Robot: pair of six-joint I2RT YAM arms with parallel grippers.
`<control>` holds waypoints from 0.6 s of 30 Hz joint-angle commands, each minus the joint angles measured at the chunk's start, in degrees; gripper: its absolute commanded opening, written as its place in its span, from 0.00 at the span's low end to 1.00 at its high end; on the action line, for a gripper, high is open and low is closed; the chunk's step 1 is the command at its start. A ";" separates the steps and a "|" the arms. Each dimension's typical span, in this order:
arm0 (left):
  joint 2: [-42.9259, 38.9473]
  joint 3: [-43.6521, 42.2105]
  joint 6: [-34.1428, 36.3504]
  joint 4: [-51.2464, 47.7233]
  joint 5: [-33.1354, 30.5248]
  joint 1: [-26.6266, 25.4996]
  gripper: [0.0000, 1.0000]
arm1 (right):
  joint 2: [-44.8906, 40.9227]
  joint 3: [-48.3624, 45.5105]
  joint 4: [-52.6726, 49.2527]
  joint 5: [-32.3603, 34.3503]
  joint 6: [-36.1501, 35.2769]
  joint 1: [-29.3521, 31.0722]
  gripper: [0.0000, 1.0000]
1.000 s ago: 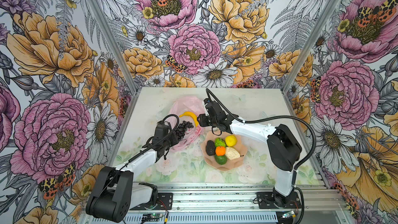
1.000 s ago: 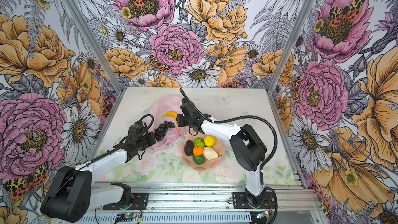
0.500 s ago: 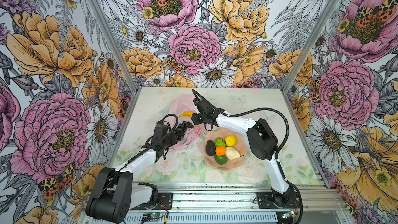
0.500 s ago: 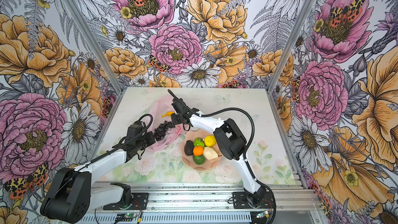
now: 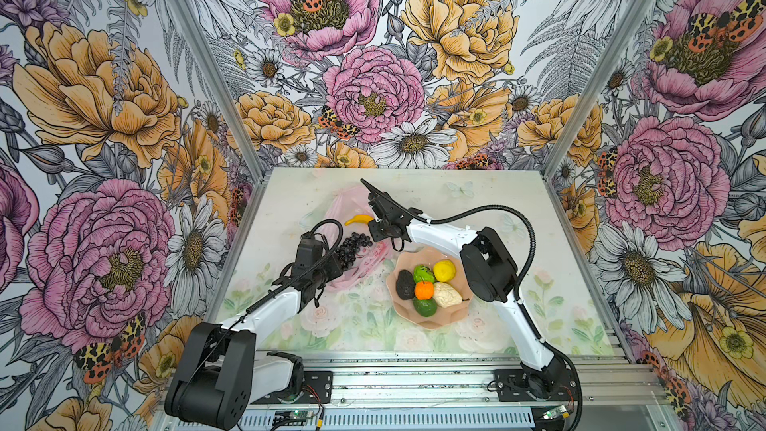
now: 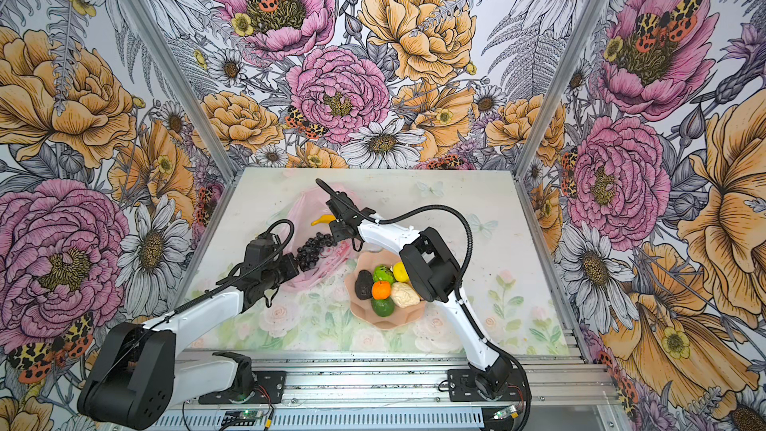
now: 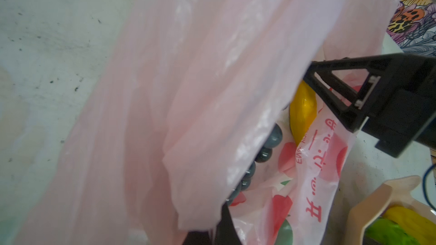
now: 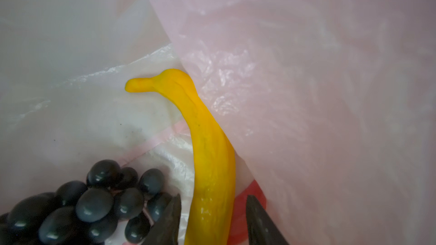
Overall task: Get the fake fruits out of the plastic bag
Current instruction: 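Move the right gripper back into the bag toward the yellow banana, then close the right gripper on the banana's end and lift it out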
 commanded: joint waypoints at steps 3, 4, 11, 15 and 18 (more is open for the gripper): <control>-0.06 -0.53 0.47 1.17 -0.58 0.76 0.00 | 3.62 3.92 -1.98 1.40 -1.82 -0.09 0.47; 0.06 -0.53 0.47 1.22 -0.57 0.76 0.00 | 4.15 4.38 -2.27 1.49 -1.95 -0.12 0.47; 0.01 -0.52 0.43 1.22 -0.63 0.85 0.00 | 4.70 6.19 -2.82 1.19 -2.73 -0.02 0.32; -0.07 -0.52 0.47 1.18 -0.65 0.94 0.00 | 3.77 6.77 -2.77 0.62 -2.49 0.16 0.26; -0.15 -0.54 0.43 1.10 -0.64 0.99 0.00 | 2.82 7.26 -2.73 0.87 -2.47 0.39 0.24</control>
